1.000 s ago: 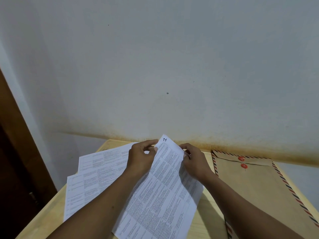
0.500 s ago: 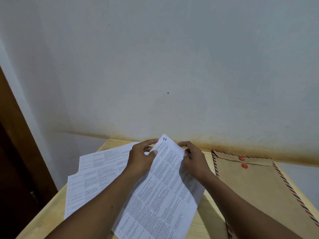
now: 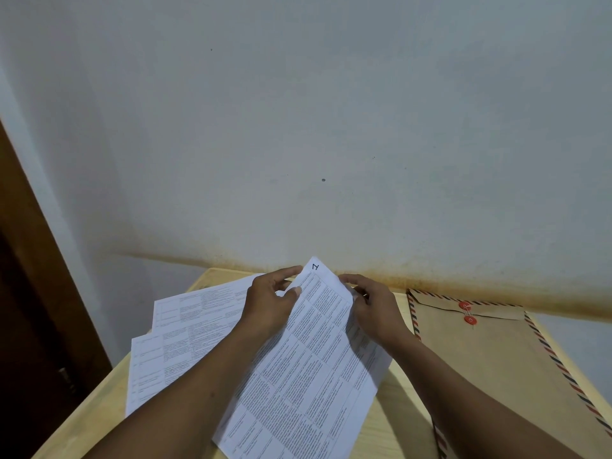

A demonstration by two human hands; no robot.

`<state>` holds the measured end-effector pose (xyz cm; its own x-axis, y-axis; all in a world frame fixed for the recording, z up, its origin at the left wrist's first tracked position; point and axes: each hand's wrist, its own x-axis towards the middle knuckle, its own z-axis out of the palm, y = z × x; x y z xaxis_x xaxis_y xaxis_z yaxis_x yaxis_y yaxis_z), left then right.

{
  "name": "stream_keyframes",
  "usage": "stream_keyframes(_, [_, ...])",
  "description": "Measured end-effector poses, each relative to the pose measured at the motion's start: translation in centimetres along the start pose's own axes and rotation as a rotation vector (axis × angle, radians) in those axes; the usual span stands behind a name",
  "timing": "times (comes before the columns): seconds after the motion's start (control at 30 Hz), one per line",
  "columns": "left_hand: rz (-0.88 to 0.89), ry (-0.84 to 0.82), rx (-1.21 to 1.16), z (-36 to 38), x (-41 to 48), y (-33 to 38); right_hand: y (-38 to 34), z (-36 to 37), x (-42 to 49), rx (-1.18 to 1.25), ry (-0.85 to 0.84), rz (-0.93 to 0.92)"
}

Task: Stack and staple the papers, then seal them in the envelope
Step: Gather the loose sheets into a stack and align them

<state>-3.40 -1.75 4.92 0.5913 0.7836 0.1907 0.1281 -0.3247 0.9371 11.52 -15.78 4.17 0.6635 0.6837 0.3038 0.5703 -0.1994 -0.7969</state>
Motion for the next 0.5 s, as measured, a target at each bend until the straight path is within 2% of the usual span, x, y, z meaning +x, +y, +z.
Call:
stream_keyframes(0.23, [0.023,0.054,0.123,0.19,-0.12,-0.12,-0.19,0.25,-0.17,-0.013,-0.003,-0.025])
stream_keyframes(0.4, [0.014,0.08,0.078,0.2,-0.18,0.12,-0.23,0.25,0.11,-0.015,0.011,-0.003])
stream_keyframes(0.5, [0.008,0.107,0.022,-0.24,0.0,0.09,0.44,-0.18,0.35,-0.002,0.041,0.081])
